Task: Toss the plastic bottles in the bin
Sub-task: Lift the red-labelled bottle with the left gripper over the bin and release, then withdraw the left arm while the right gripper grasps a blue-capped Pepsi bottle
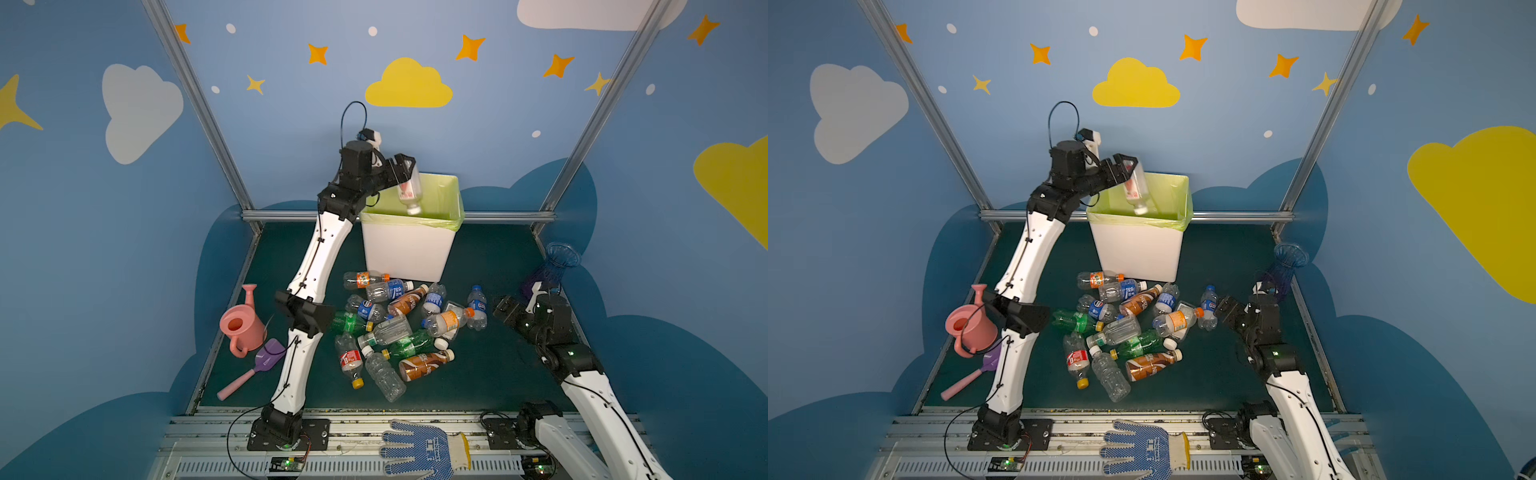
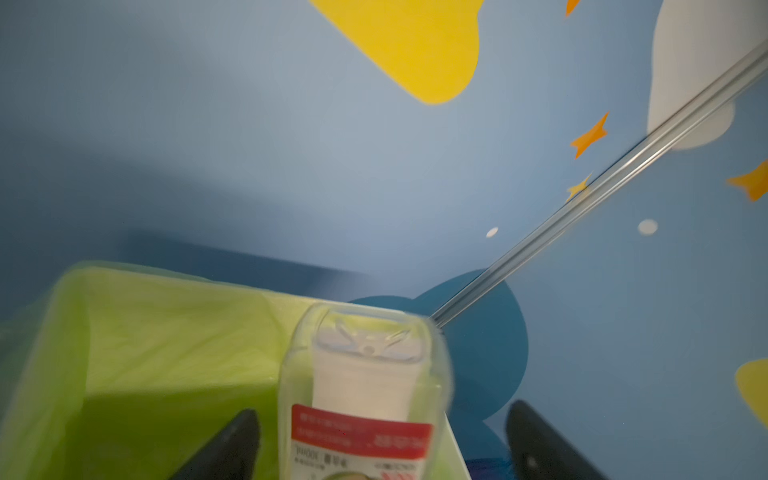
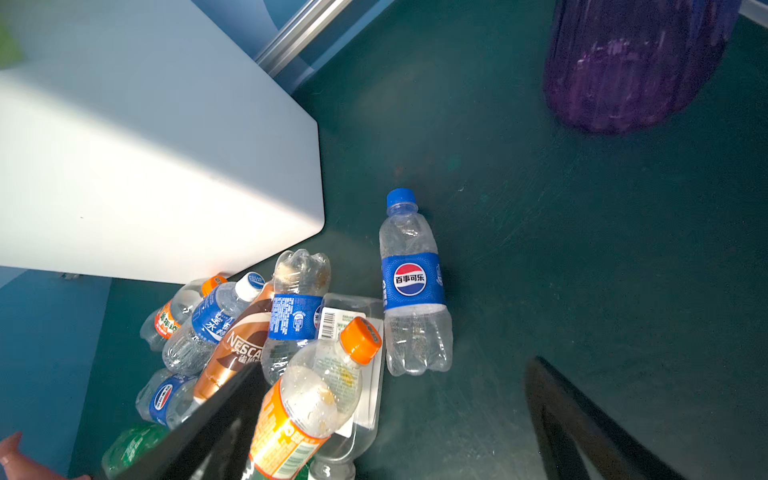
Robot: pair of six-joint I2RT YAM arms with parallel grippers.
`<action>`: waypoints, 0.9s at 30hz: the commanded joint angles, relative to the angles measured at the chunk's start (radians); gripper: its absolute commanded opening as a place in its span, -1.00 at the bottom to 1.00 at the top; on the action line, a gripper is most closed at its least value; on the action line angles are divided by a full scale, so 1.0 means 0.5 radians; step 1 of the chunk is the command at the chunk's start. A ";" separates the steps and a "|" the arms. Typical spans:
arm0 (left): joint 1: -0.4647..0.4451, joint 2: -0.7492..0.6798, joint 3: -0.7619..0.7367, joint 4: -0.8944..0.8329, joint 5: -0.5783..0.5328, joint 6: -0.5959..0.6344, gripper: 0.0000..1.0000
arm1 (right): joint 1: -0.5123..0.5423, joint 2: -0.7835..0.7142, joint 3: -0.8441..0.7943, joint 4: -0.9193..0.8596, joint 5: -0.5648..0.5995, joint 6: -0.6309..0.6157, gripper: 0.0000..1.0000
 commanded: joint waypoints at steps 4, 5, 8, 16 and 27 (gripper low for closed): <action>-0.070 -0.707 -0.623 0.150 -0.129 0.252 1.00 | -0.023 -0.025 0.061 -0.110 0.006 -0.069 0.92; -0.092 -0.876 -0.916 0.313 -0.198 0.317 1.00 | -0.022 0.010 0.062 -0.121 0.006 -0.063 0.92; -0.124 -1.317 -1.714 0.827 -0.306 0.378 1.00 | -0.024 0.155 0.074 -0.122 0.008 -0.078 0.92; -0.084 -1.975 -2.787 0.989 -0.596 0.466 1.00 | -0.014 0.708 0.333 -0.192 -0.044 -0.243 0.85; 0.283 -2.518 -4.042 0.950 -0.513 0.089 1.00 | 0.039 1.368 0.689 -0.268 -0.145 -0.418 0.68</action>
